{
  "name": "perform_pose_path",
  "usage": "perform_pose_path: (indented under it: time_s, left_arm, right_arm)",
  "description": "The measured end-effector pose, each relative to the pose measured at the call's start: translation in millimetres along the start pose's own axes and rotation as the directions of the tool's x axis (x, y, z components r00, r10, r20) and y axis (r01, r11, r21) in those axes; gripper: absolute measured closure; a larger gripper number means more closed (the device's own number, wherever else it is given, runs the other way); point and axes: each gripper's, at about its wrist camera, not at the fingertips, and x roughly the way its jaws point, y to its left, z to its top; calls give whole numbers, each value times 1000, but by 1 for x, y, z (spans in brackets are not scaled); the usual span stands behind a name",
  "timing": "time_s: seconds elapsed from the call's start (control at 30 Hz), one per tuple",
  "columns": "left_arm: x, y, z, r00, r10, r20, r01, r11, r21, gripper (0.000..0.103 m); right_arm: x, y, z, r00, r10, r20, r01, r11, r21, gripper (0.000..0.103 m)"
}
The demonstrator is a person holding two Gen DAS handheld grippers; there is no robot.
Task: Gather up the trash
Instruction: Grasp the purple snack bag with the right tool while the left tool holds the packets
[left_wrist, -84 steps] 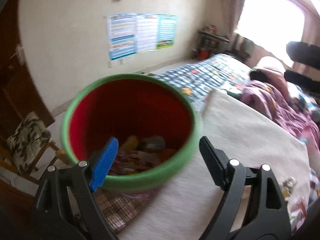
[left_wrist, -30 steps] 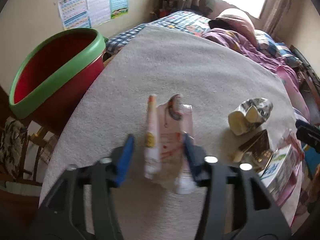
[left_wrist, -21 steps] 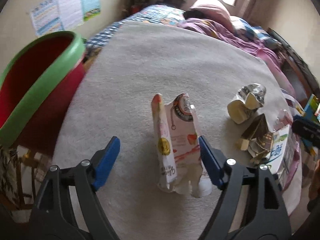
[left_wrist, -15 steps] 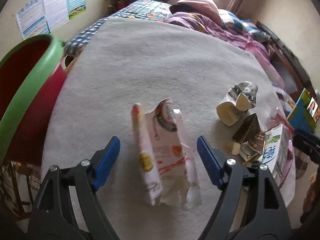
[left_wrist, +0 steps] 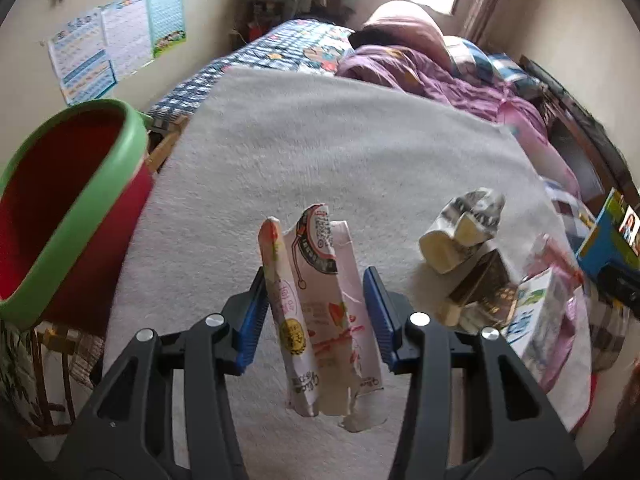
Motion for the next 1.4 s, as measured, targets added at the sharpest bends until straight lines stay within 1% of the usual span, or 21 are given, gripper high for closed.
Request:
perform_pose_path:
  time_s: [0.1,0.27,0.37,0.47,0.6,0.7,0.83,0.87,0.9,0.93,0.97,1.0,1.03,1.1,1.13,1.2,1.3,1.4]
  left_arm:
    - [-17,-7,-3,999,25,38,-24,999,-30,57]
    - [-42,-18,-10,994,63,91,-54,994,-98,57]
    - [-53,-25,-16,990,90,111,-76,989,-125,57]
    - [-60,-30,-24,986,117,115,-100,984,-144,57]
    - [-62,-33,-31,986,139,97,-122,979,-162,57]
    - [-62,-35,-37,984,153,88,-136,976,-169,57]
    - [-62,-42,-39,984,157,85,-141,976,-167,56]
    - [-62,-43,-39,984,157,86,-141,976,-164,56]
    - [-62,-44,-39,984,156,86,-141,977,-160,56]
    - [-62,-46,-39,984,155,87,-141,978,-155,56]
    - [-62,-47,-39,984,155,88,-140,979,-150,56]
    - [-63,-49,-38,984,153,88,-139,979,-146,56]
    - [-63,-49,-37,984,153,89,-139,980,-144,56]
    - [-66,-49,-38,984,155,94,-141,980,-141,56]
    - [-68,-49,-38,983,157,97,-143,980,-139,56]
    - [-72,-46,-38,981,163,104,-148,979,-138,56]
    - [-78,-41,-38,978,173,116,-156,977,-146,56]
    - [-83,-31,-38,975,183,127,-162,974,-159,56]
  right_arm:
    - [1,1,2,999,38,-2,-38,999,-36,15]
    - [8,4,2,993,112,-38,-116,988,-105,15]
    - [16,3,-5,986,149,-79,-158,979,-129,15]
    - [28,-1,-15,978,165,-131,-184,972,-146,15]
    - [44,-12,-32,959,195,-206,-221,969,-111,16]
    - [49,-20,-39,945,224,-239,-247,967,-69,16]
    - [57,-23,-46,926,255,-279,-277,960,-40,16]
    - [58,-22,-47,927,254,-276,-276,960,-45,16]
    - [56,-20,-47,932,247,-265,-272,961,-60,25]
    - [55,-20,-48,934,245,-261,-271,960,-68,40]
    - [54,-21,-47,924,276,-266,-300,952,-55,49]
    - [53,-22,-45,921,287,-265,-309,950,-41,54]
    - [50,-23,-45,923,288,-254,-307,951,-39,59]
    - [42,-23,-40,930,289,-229,-307,951,-48,66]
    - [38,-23,-38,932,291,-214,-308,950,-51,67]
    - [23,-21,-30,939,298,-170,-312,948,-65,68]
    - [-1,-9,-17,950,299,-90,-308,944,-116,70]
    - [-17,9,-2,953,300,-28,-300,937,-176,70]
